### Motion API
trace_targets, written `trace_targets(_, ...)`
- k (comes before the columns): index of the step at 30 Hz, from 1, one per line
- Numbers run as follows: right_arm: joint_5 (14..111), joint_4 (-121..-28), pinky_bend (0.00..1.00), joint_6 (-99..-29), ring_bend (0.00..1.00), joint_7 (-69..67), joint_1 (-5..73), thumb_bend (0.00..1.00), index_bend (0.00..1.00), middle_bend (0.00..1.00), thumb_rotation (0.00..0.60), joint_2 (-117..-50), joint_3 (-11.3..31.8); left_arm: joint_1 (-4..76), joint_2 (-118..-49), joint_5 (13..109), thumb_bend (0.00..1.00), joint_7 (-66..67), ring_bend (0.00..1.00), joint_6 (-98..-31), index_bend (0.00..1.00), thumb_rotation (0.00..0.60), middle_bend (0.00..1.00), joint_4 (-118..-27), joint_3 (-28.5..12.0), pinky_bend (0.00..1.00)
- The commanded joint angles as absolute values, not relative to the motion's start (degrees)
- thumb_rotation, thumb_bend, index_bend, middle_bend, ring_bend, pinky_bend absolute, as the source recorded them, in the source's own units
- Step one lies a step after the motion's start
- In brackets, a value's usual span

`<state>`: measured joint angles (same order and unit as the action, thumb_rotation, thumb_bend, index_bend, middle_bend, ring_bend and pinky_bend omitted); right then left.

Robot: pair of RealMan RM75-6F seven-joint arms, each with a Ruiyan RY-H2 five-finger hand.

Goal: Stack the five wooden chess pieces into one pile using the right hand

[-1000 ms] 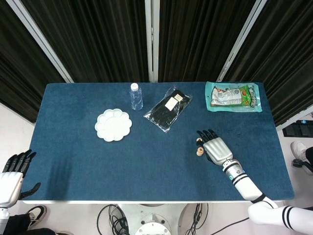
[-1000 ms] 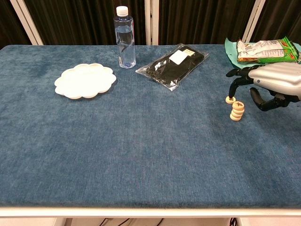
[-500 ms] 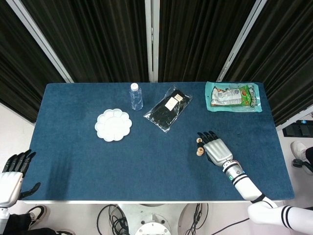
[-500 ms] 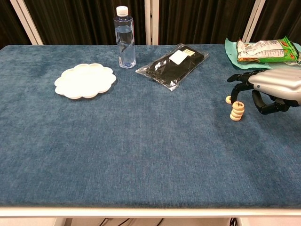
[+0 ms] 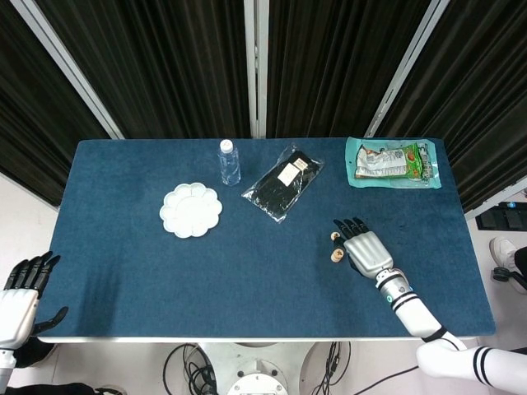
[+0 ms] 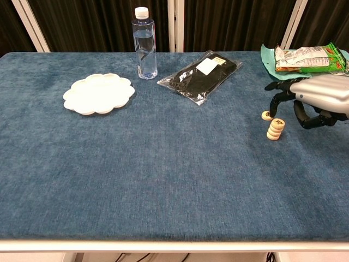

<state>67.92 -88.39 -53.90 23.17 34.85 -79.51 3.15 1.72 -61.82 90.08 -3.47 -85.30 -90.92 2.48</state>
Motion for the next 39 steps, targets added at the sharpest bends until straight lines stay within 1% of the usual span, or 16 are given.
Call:
trace_targets(1,69.0,-86.9,0.00,-56.4,0.00,23.1,34.5,0.89,0.26,0.00,0.600,-80.3,4.1,1.7,-61.8,90.1,0.24,-3.5,0.00,-85.3,0.04,0.600,0.00,-90.9,2.5,0.00)
trace_targets(3,69.8,-85.5,0.00,-57.6,0.00,23.2,34.5,0.76,0.22,0.00,0.600,-80.7,4.5,1.7,-61.8,90.1,0.24,-3.5,0.00,-85.2,0.04,0.600,0.00,-90.9,2.5,0.00)
trace_targets(6,69.4,-83.6,0.00,-57.4,0.00,23.6,34.9,0.59,0.21,0.00,0.600,-81.1,5.2,1.8,-61.8,90.0,0.24,-3.5,0.00,-85.1,0.04,0.600,0.00,-90.8,2.5,0.00)
trace_targets(7,69.2,-82.9,0.00,-57.3,0.00,23.9,35.1,0.49,0.21,0.00,0.600,-81.2,5.3,1.8,-61.8,90.0,0.24,-3.5,0.00,-85.1,0.04,0.600,0.00,-90.8,2.5,0.00)
trace_targets(8,68.8,-81.9,0.00,-57.0,0.00,24.5,35.3,0.42,0.21,0.01,0.600,-81.4,5.5,1.8,-61.9,90.0,0.24,-3.5,0.00,-85.1,0.04,0.600,0.00,-90.9,2.5,0.00)
trace_targets(10,68.3,-80.6,0.00,-56.5,0.00,25.3,35.7,0.31,0.21,0.01,0.600,-81.8,5.6,1.8,-61.9,90.0,0.24,-3.5,0.00,-85.1,0.04,0.600,0.00,-90.8,2.5,0.00)
trace_targets(12,68.0,-79.2,0.00,-55.4,0.00,26.0,36.2,0.23,0.21,0.01,0.600,-82.1,5.5,1.8,-61.9,89.9,0.24,-3.5,0.00,-85.0,0.04,0.600,0.00,-90.8,2.5,0.00)
trace_targets(15,69.1,-77.3,0.00,-53.8,0.00,25.5,37.4,0.22,0.22,0.02,0.600,-82.3,5.3,1.8,-62.0,89.8,0.24,-3.4,0.00,-84.8,0.04,0.600,0.00,-90.7,2.5,0.00)
trace_targets(23,75.2,-71.5,0.00,-48.5,0.00,18.5,40.9,0.20,0.31,0.03,0.600,-82.2,4.3,2.0,-62.2,89.2,0.24,-3.1,0.00,-84.3,0.04,0.600,0.00,-90.5,2.3,0.00)
trace_targets(27,77.5,-69.7,0.00,-46.6,0.00,15.1,42.0,0.20,0.34,0.04,0.600,-82.6,3.5,2.1,-62.3,88.9,0.24,-2.8,0.00,-84.0,0.04,0.600,0.00,-90.5,2.3,0.00)
trace_targets(34,80.7,-65.5,0.00,-47.2,0.00,9.8,42.5,0.20,0.35,0.04,0.600,-85.4,2.8,2.3,-62.5,88.4,0.24,-2.4,0.00,-83.3,0.04,0.600,0.00,-90.4,2.2,0.00)
trace_targets(39,82.8,-61.6,0.00,-48.3,0.00,5.8,42.7,0.20,0.38,0.05,0.600,-88.1,2.4,2.4,-62.6,88.2,0.24,-2.5,0.00,-83.1,0.04,0.600,0.00,-90.2,2.1,0.00)
